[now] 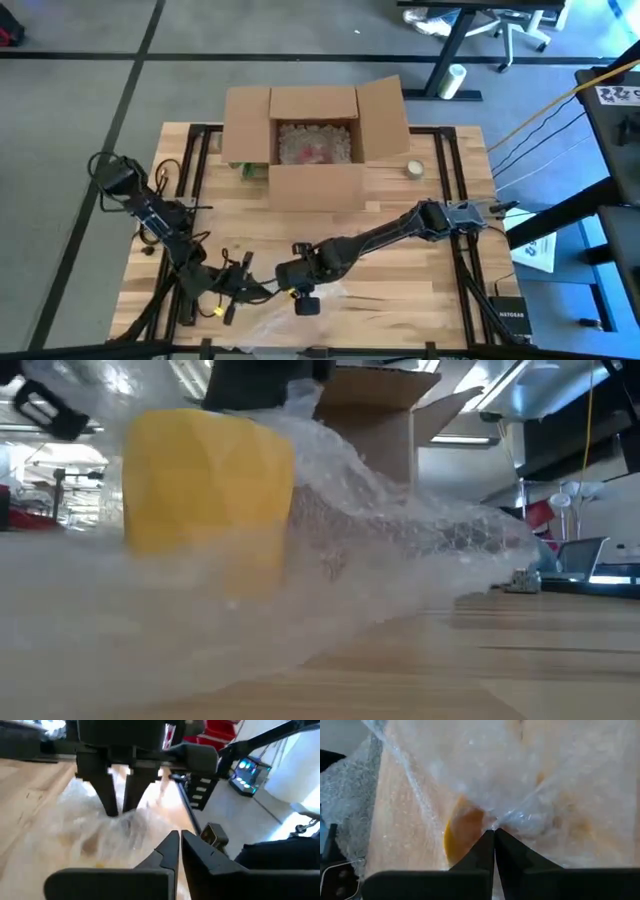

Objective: Wrap mug
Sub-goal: Wrap the yellow cup with bubble wrap

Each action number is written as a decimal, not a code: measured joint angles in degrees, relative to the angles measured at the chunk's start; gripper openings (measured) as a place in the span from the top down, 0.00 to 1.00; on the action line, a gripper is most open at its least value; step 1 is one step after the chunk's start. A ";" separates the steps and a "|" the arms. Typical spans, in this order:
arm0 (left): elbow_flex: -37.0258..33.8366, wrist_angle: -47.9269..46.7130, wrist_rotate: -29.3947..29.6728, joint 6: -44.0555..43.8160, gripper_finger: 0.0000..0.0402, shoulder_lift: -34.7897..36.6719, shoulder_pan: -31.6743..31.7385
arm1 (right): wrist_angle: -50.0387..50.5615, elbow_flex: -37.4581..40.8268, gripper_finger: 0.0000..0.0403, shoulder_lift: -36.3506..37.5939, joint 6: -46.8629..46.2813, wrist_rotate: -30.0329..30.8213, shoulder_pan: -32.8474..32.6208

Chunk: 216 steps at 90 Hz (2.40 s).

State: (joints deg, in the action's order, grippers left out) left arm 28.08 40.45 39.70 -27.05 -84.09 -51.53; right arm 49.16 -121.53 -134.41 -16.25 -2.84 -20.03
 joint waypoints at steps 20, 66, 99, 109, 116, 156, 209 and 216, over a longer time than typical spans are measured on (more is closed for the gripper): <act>0.00 -4.80 1.26 -6.62 1.00 0.00 -0.01 | -2.66 2.60 1.00 0.00 -1.66 -1.22 1.54; 0.00 -5.37 2.07 -8.92 1.00 0.00 -0.68 | -2.48 3.17 1.00 -0.28 -6.07 -3.94 2.80; 0.00 -7.27 2.11 -10.21 1.00 0.00 -2.93 | 1.22 3.15 1.00 -0.33 -10.49 4.72 2.80; 0.00 -9.52 2.84 -11.48 1.00 -0.02 -2.93 | 3.58 3.15 1.00 -0.33 -12.09 6.64 2.80; 0.00 -11.04 2.96 -12.53 1.00 -0.02 -2.88 | 5.44 3.12 1.00 -0.33 -13.44 8.48 2.80; -0.02 -17.66 4.63 -17.99 1.00 -0.02 -2.86 | 17.21 1.45 1.00 -0.48 -21.00 14.57 2.82; -0.02 -19.06 4.66 -17.99 1.00 -0.02 -2.86 | 16.60 -3.05 1.00 0.17 -19.16 8.28 2.84; -0.02 -19.05 4.66 -17.99 1.00 -0.02 -2.86 | 19.64 -5.57 1.00 0.09 -19.07 8.15 2.82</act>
State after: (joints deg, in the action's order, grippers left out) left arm 28.05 21.40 44.36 -45.04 -84.12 -54.39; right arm 68.80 -127.10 -134.32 -35.32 5.31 -17.21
